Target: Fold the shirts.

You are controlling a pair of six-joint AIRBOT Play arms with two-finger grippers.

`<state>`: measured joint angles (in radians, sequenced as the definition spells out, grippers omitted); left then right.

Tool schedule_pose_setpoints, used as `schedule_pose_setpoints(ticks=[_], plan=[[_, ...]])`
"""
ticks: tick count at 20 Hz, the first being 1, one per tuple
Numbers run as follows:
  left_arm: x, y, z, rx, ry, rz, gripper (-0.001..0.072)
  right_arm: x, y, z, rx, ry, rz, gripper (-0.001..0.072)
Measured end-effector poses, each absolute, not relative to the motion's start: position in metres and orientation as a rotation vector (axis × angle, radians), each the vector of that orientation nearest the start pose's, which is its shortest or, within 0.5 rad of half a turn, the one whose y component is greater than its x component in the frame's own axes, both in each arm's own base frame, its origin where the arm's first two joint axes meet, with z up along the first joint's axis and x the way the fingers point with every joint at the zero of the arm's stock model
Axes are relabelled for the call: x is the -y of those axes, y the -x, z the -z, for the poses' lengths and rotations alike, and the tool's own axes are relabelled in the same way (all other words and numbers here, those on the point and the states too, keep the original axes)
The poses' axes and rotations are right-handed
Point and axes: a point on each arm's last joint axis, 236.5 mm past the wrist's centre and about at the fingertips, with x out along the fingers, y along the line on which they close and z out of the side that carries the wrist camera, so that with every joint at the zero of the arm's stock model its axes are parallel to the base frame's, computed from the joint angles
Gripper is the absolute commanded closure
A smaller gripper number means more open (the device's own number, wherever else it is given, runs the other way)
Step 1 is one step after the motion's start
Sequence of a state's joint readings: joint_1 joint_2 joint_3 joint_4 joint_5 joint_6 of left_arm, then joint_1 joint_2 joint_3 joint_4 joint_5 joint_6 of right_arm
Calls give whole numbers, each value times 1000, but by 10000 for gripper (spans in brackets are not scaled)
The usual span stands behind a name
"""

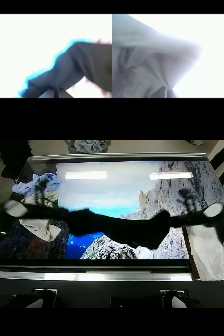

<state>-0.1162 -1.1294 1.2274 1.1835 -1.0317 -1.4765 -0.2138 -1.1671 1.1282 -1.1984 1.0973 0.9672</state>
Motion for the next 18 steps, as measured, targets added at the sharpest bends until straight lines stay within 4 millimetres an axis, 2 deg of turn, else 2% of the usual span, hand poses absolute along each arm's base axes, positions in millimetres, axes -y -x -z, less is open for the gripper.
schedule_pose_setpoints(ticks=[1, 3, 4, 5, 6, 7, 8, 10, 11, 13, 15, 17, 18], plan=[[115, -412, -176, -797, 185, 354, 682, 18, -406, -112, -884, 167, -279, 673], [98, -412, -293, -512, 168, 330, 682, 35, -409, -214, -657, 301, -176, 673], [91, -400, -348, -375, 161, 320, 682, 40, -400, -266, -544, 357, -125, 673], [85, -383, -398, -243, 154, 310, 682, 42, -385, -308, -453, 401, -84, 673], [79, -364, -437, -137, 147, 299, 682, 44, -367, -343, -379, 440, -41, 673], [71, -344, -468, -48, 139, 279, 682, 46, -349, -368, -327, 465, 2, 672], [64, -326, -489, 10, 134, 257, 682, 51, -330, -387, -292, 483, 48, 672], [49, -297, -512, 74, 126, 201, 682, 54, -299, -406, -268, 490, 101, 672], [42, -286, -514, 76, 121, 175, 682, 55, -287, -410, -266, 489, 118, 672], [34, -275, -507, 36, 115, 138, 682, 57, -269, -414, -270, 488, 141, 672], [27, -272, -484, -52, 108, 108, 682, 58, -259, -408, -308, 482, 147, 672], [26, -278, -438, -198, 109, 93, 682, 60, -258, -387, -399, 471, 129, 672], [27, -284, -408, -284, 111, 90, 682, 61, -261, -369, -469, 460, 110, 672]])
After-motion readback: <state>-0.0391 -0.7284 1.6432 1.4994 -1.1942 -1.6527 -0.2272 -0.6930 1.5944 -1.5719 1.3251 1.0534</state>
